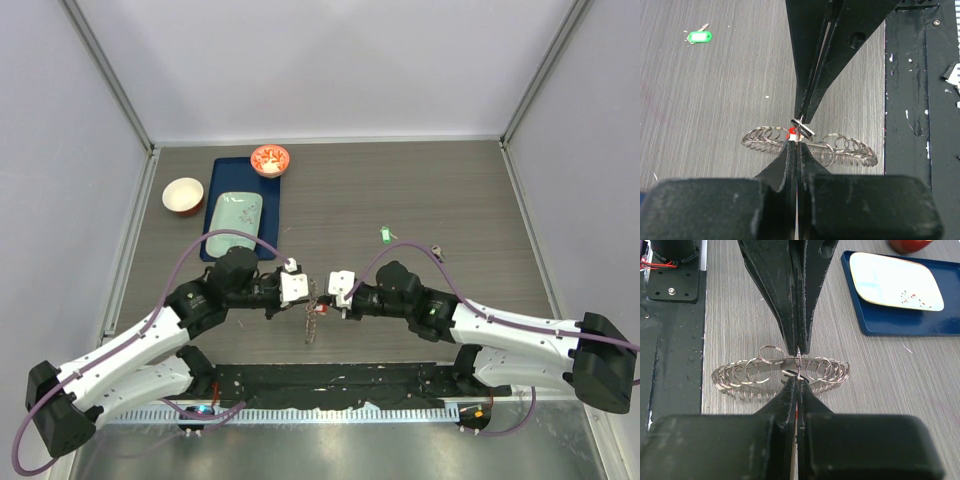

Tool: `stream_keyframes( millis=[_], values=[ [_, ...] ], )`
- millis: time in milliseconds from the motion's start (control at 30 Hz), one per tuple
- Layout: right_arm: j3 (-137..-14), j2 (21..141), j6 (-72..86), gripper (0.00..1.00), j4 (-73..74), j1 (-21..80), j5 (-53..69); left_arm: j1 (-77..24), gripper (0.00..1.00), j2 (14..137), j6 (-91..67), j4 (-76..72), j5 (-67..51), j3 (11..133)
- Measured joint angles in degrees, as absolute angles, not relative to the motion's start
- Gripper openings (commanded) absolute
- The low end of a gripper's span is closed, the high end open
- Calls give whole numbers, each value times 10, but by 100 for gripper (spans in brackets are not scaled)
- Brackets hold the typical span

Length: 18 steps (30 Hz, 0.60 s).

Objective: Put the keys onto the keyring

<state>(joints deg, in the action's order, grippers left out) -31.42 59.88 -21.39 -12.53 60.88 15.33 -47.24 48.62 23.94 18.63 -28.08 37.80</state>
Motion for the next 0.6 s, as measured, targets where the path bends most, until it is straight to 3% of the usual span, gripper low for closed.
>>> stream_keyframes(
  millis=[600],
  values=[
    [-350, 630, -236, 2, -86, 606, 171, -471, 0, 497, 229, 196, -281, 383]
  ],
)
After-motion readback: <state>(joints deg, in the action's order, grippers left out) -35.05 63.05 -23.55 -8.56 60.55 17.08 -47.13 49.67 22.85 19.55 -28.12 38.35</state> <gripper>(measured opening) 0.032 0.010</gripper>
